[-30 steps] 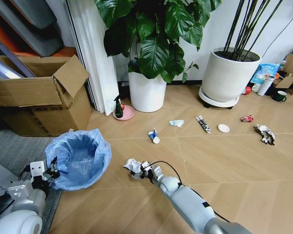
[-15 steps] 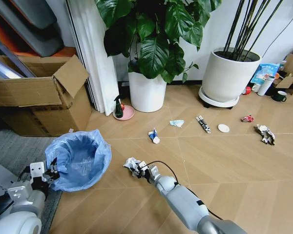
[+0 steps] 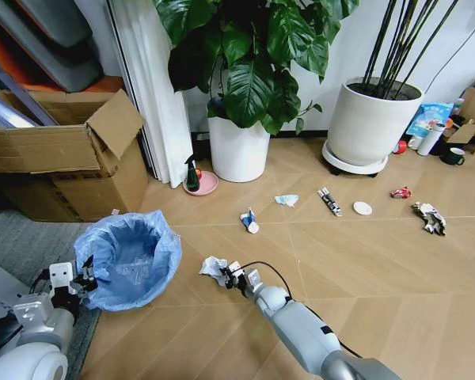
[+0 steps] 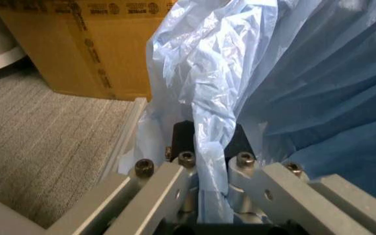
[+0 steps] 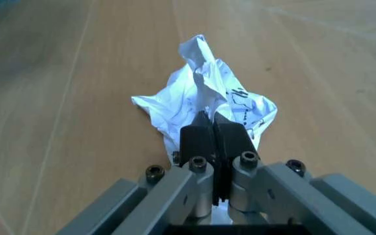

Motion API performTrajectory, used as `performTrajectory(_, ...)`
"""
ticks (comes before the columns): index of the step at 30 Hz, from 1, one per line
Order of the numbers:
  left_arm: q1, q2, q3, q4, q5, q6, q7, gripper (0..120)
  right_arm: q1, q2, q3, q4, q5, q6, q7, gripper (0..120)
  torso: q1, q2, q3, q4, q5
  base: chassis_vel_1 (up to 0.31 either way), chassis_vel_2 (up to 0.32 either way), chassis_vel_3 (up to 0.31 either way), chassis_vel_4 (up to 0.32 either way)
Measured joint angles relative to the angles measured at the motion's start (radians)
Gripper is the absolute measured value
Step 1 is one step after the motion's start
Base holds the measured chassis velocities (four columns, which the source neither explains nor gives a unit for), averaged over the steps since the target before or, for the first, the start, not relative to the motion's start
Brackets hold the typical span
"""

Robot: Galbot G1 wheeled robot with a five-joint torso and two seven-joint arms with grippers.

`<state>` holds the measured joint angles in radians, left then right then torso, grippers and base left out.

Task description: Pick up the trash bin and place the garbage on the floor into it.

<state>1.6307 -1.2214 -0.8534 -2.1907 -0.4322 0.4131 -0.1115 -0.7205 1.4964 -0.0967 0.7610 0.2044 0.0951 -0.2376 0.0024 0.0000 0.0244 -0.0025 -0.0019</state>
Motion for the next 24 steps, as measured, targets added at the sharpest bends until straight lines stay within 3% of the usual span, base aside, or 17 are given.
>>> performTrajectory(6,-0.002,0.004,0.004,0.000,-0.001,0.000,0.001,0,-0.038,-0.062,0.018,0.128,0.033,-0.015,0.029,0,0.000,0.000,0.000,-0.0001,-0.0001,0.000,0.000,0.000,0.000)
performTrajectory(10,-0.010,0.019,0.015,0.007,-0.015,0.006,-0.002,0,-0.065,-0.124,0.064,0.327,0.094,-0.056,0.052,0,0.000,0.000,0.000,-0.0003,0.0001,0.000,0.000,0.000,0.000)
performTrajectory(12,-0.012,0.023,0.018,0.009,-0.017,0.008,-0.003,0,-0.065,-0.132,0.071,0.359,0.106,-0.063,0.055,0,0.000,0.000,0.000,-0.0001,0.0003,0.000,0.000,0.000,0.000)
performTrajectory(15,-0.025,0.054,0.041,0.018,-0.032,0.020,-0.006,0,-0.061,-0.190,0.096,0.593,0.230,-0.140,0.084,0,0.000,0.000,0.000,0.0001,0.0002,0.000,0.000,0.000,0.000)
performTrajectory(19,-0.032,0.074,0.054,0.024,-0.044,0.033,-0.006,0,-0.063,-0.234,0.110,0.708,0.294,-0.176,0.097,0,0.000,0.000,0.000,0.0002,0.0000,0.000,0.000,0.000,0.000)
performTrajectory(23,-0.064,0.121,0.087,0.054,-0.059,0.062,-0.001,0,-0.065,-0.360,0.121,0.951,0.408,-0.239,0.123,0,0.000,0.000,0.000,-0.0006,-0.0003,0.000,0.000,0.000,0.000)
performTrajectory(24,-0.064,0.121,0.087,0.054,-0.059,0.062,-0.001,0,-0.065,-0.360,0.121,0.951,0.408,-0.239,0.123,0,0.000,0.000,0.000,-0.0006,-0.0003,0.000,0.000,0.000,0.000)
